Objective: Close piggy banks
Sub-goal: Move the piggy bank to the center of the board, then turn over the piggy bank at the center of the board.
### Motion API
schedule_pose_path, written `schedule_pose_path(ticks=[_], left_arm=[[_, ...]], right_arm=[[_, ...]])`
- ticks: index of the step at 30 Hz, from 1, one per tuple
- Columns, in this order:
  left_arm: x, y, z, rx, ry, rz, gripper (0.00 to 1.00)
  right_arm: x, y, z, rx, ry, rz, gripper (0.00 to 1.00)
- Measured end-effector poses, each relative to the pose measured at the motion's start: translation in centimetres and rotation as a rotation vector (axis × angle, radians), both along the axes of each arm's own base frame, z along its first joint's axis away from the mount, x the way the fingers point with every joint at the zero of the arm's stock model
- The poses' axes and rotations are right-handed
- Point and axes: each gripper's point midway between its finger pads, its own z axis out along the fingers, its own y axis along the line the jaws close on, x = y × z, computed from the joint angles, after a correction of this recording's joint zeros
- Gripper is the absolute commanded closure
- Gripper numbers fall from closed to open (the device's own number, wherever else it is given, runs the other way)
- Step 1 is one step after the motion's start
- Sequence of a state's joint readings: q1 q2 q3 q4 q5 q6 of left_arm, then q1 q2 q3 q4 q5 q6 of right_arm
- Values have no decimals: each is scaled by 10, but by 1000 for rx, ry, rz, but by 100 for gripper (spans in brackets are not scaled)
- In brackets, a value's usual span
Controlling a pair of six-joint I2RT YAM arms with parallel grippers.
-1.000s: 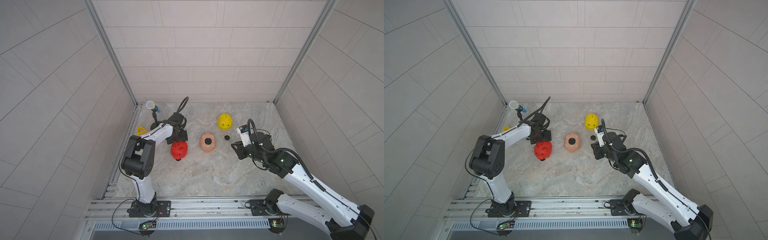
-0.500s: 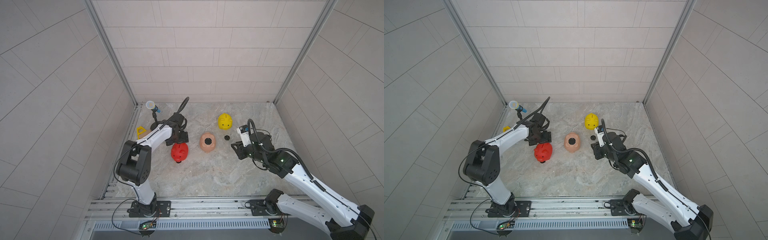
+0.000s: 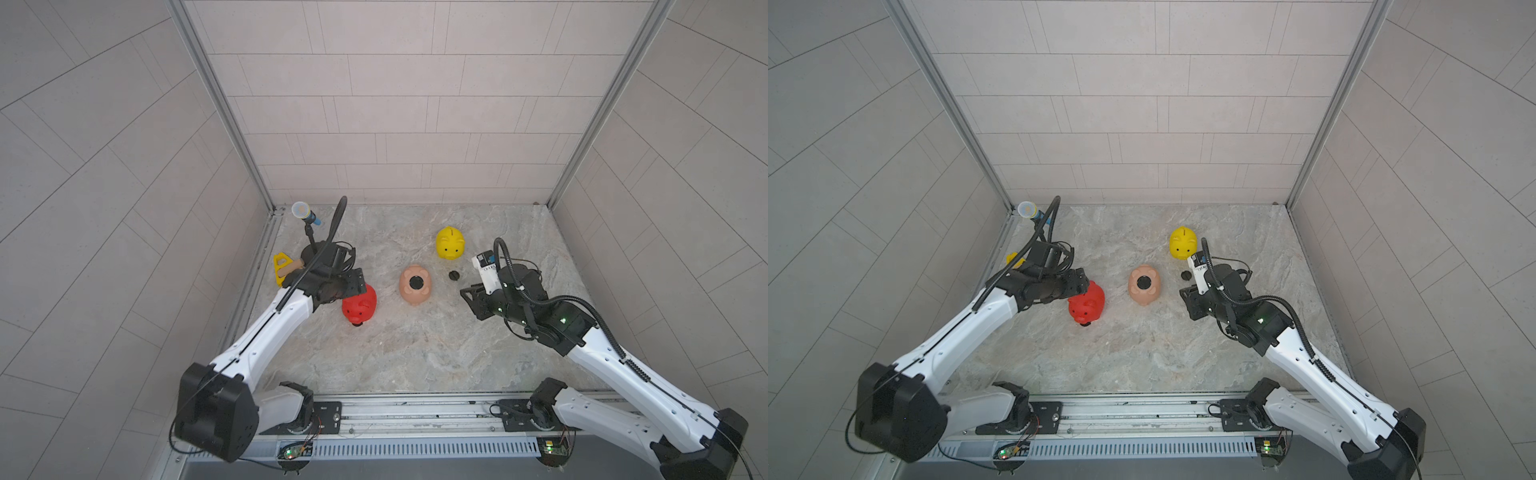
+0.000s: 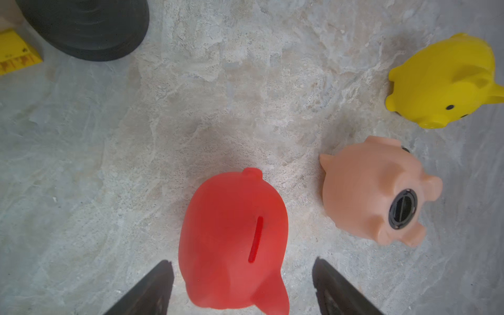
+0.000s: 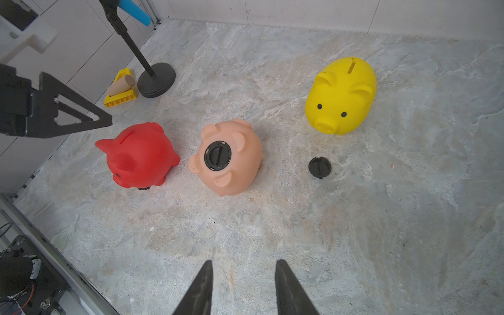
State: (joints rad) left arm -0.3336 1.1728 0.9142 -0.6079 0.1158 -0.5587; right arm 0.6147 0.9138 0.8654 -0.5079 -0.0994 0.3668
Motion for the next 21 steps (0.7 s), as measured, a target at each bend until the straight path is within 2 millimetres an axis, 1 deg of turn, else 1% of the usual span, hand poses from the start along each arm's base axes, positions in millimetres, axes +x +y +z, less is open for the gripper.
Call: schedule_pose_path(ticks=[5, 8, 11, 13, 21], left_arm=[[-25, 13, -1, -48, -101, 59, 19], [-40, 19, -13, -84, -153, 83, 18], [-49, 22, -22, -100, -168, 93, 18], [-47, 22, -21, -105, -179, 94, 17], [-23, 7, -18, -156, -215, 67, 15]], right_arm=[[1, 5, -10, -8, 38, 19, 61], [0, 6, -13, -11, 49, 24, 60], [0, 7, -12, -8, 47, 26, 60], [0, 7, -12, -7, 48, 27, 60], [0, 13, -14, 7, 61, 51, 59]])
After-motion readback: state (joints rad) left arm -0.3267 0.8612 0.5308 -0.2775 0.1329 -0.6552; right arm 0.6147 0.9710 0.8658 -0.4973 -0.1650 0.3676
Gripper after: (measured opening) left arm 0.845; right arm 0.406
